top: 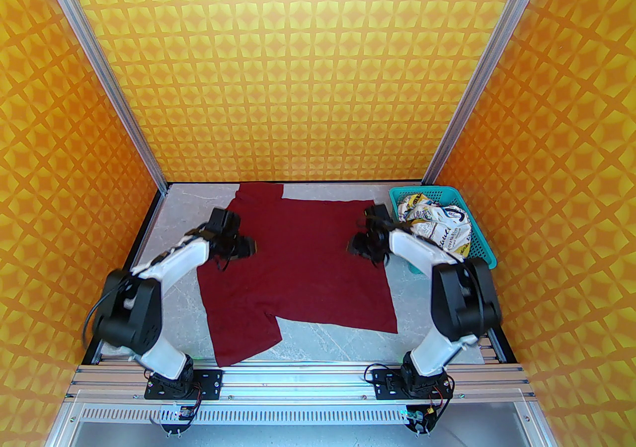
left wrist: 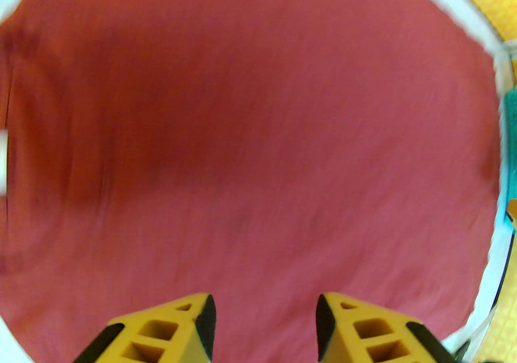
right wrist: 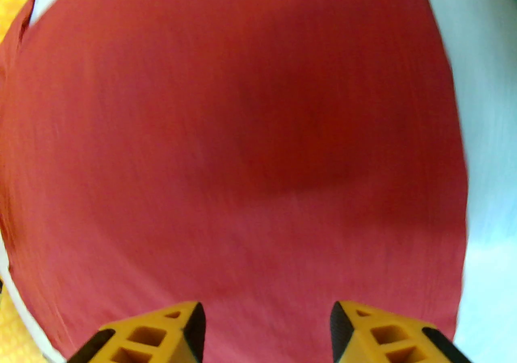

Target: Fold and stack the mixed laundry pile

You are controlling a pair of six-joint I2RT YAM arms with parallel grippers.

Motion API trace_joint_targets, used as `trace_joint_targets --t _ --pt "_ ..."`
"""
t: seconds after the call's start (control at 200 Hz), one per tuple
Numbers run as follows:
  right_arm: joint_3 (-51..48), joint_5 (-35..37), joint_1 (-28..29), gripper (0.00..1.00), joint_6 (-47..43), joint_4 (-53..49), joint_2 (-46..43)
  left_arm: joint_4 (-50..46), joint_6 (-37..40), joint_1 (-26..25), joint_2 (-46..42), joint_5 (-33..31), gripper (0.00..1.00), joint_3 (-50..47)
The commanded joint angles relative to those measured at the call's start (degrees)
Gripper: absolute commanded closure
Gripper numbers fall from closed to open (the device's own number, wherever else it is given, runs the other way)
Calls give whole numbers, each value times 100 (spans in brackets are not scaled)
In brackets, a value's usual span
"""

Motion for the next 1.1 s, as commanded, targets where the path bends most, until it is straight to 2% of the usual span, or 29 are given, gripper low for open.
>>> trace_joint_targets --t 0.0,0.15,0.295,0.38,0.62,0.775,0.99,1.1 --pt "848 595 -29 51 -237 -90 645 598 99 257 515 244 54 520" --pt "2177 725 -205 60 -313 -445 1730 852 183 442 1405 469 54 1227" --pt "3091 724 -383 73 -229 -599 2535 889 188 502 2241 603 54 1961" --pt "3634 703 -425 77 -208 -778 2941 867 145 528 2710 680 55 2461" --pt "5107 466 -481 78 6 -1192 4109 800 -81 593 3760 880 55 3544" --pt "6055 35 -556 78 245 -1343 4820 709 -246 675 4314 981 55 4196" --pt "6928 -188 -634 78 345 -1125 5398 496 -339 803 5020 1179 54 5196" --pt "7078 -458 -663 77 353 -863 5387 224 -254 840 5294 1301 54 5842"
